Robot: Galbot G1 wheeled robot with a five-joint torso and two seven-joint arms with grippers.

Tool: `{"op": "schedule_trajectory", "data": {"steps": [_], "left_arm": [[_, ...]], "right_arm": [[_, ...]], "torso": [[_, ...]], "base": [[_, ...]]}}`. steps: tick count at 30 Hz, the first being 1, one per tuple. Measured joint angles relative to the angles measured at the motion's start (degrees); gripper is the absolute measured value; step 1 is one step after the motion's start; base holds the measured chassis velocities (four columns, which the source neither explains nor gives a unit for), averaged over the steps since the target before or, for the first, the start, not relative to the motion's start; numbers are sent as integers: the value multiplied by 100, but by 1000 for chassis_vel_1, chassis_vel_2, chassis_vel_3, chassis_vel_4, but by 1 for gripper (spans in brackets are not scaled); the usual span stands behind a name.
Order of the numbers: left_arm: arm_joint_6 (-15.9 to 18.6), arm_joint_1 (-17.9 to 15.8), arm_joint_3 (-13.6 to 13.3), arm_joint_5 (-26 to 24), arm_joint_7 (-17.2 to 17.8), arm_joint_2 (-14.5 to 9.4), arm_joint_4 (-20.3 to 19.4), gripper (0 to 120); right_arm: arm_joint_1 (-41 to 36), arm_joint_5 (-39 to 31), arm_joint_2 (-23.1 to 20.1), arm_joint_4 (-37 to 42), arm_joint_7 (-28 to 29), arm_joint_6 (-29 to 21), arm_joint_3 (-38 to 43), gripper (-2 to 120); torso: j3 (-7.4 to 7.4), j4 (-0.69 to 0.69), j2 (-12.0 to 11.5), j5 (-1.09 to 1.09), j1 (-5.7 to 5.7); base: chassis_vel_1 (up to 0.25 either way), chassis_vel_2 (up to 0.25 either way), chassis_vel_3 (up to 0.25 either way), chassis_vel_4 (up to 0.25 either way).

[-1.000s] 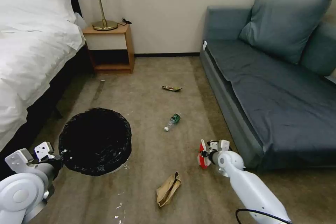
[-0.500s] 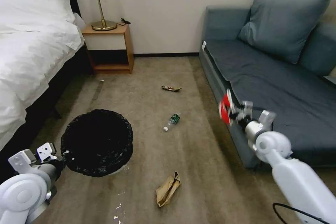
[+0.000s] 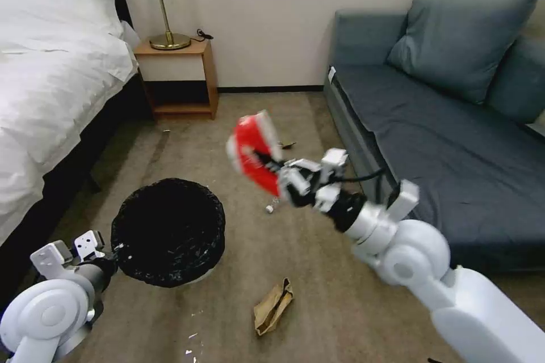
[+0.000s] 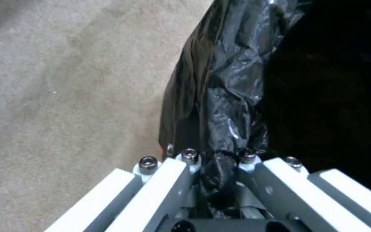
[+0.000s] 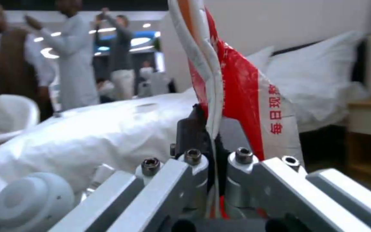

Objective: Pick up the trash bin, then pick up the garbage on the floor and place it into the trash bin.

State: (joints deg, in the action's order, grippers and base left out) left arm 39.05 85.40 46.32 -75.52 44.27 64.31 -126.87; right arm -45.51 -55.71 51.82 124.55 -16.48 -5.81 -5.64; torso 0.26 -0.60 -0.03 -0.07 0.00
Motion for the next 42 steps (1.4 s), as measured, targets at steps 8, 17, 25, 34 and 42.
{"op": "schedule_trajectory", "data": {"steps": [8,17,25,34,42], "left_arm": [[-23,-35,-133,124,-88,3,-42,1],[-8,2,-190,291,-144,101,-92,1],[3,31,-136,290,-187,62,-215,1],[3,89,-7,300,-352,-41,-327,1],[-285,105,31,1328,-1301,-90,-234,1]], "right_arm": [[1368,63,747,-880,22,19,-1538,0],[1802,224,1649,-1889,35,174,-2356,0],[1831,463,1848,-2450,13,334,-2480,0],[1774,820,1822,-2806,19,516,-2460,0],[1648,1091,1687,-2823,290,522,-2381,20]], "torso": [[0,2,0,0,0],[1,0,0,-1,0],[0,1,0,1,0],[0,0,0,1,0],[0,1,0,2,0]], "base": [[0,0,0,0],[0,0,0,0],[0,0,0,0],[0,0,0,0],[0,0,0,0]]}}
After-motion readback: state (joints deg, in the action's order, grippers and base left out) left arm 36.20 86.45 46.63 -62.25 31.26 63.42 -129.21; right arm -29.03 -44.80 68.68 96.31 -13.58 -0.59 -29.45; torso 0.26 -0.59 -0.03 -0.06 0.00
